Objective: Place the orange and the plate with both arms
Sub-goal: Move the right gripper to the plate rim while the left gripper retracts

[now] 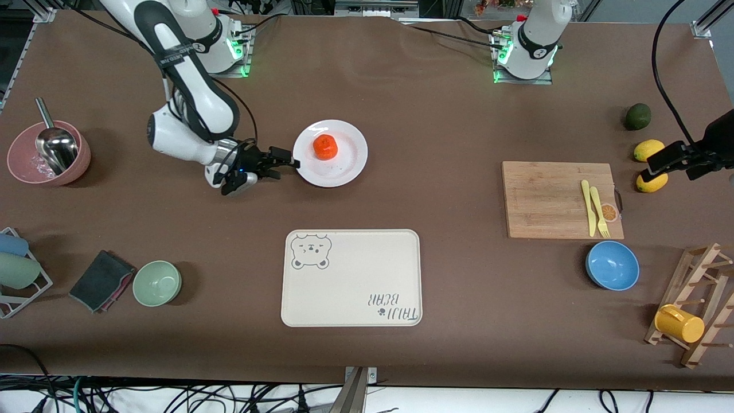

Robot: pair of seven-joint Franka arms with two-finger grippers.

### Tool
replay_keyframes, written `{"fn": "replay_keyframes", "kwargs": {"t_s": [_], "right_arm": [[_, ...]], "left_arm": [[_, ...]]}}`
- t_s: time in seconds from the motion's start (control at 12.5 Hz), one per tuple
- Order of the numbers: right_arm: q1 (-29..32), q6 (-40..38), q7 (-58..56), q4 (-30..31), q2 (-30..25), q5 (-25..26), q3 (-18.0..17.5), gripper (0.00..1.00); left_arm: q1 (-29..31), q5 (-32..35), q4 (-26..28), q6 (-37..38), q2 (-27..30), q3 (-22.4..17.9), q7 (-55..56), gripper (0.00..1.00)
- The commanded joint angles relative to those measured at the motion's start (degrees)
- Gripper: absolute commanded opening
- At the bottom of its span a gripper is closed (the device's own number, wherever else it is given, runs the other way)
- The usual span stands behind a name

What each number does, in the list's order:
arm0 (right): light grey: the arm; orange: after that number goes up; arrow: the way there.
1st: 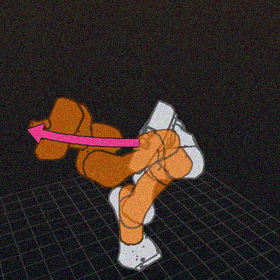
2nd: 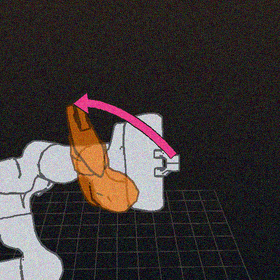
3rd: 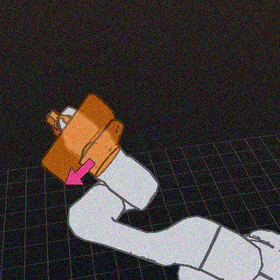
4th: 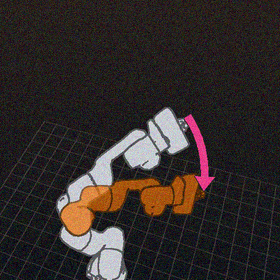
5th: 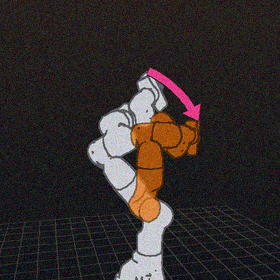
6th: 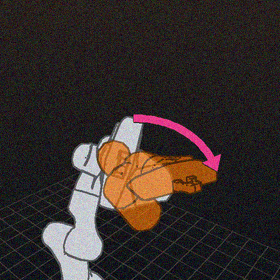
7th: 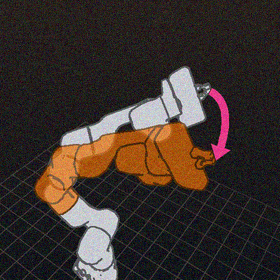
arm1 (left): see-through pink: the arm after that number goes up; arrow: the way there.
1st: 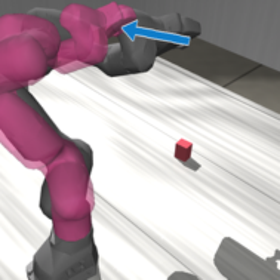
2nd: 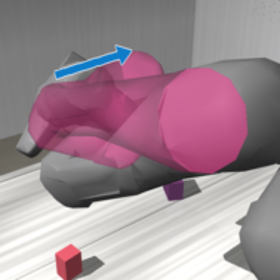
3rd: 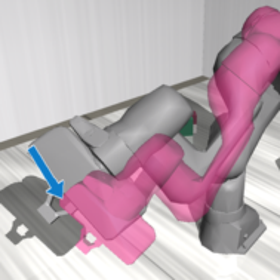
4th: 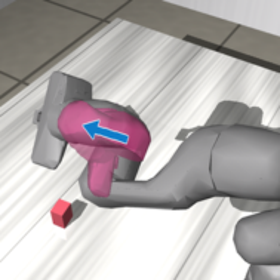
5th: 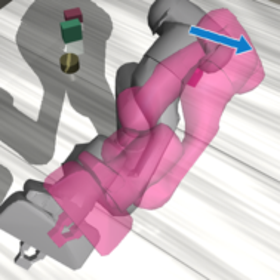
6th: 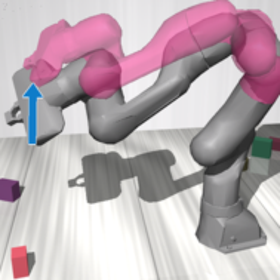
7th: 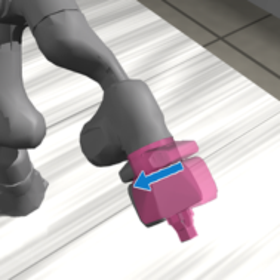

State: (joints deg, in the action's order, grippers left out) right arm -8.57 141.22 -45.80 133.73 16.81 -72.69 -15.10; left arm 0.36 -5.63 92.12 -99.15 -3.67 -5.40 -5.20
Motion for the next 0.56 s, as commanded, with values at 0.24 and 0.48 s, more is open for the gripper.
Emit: {"fn": "replay_keyframes", "kwargs": {"t_s": [0.24, 0.48], "right_arm": [[0.65, 0.81, -18.17, 7.06, -0.11, -16.67, -0.72, 1.00], [0.65, 0.90, -20.37, 8.56, -0.11, -19.67, -1.15, 0.96]], "left_arm": [[-1.85, 6.32, 0.69, 3.78, 2.00, 0.48, -7.54, 1.00], [-3.95, 9.38, 0.69, 4.05, 1.74, 0.57, -7.99, 1.00]]}}
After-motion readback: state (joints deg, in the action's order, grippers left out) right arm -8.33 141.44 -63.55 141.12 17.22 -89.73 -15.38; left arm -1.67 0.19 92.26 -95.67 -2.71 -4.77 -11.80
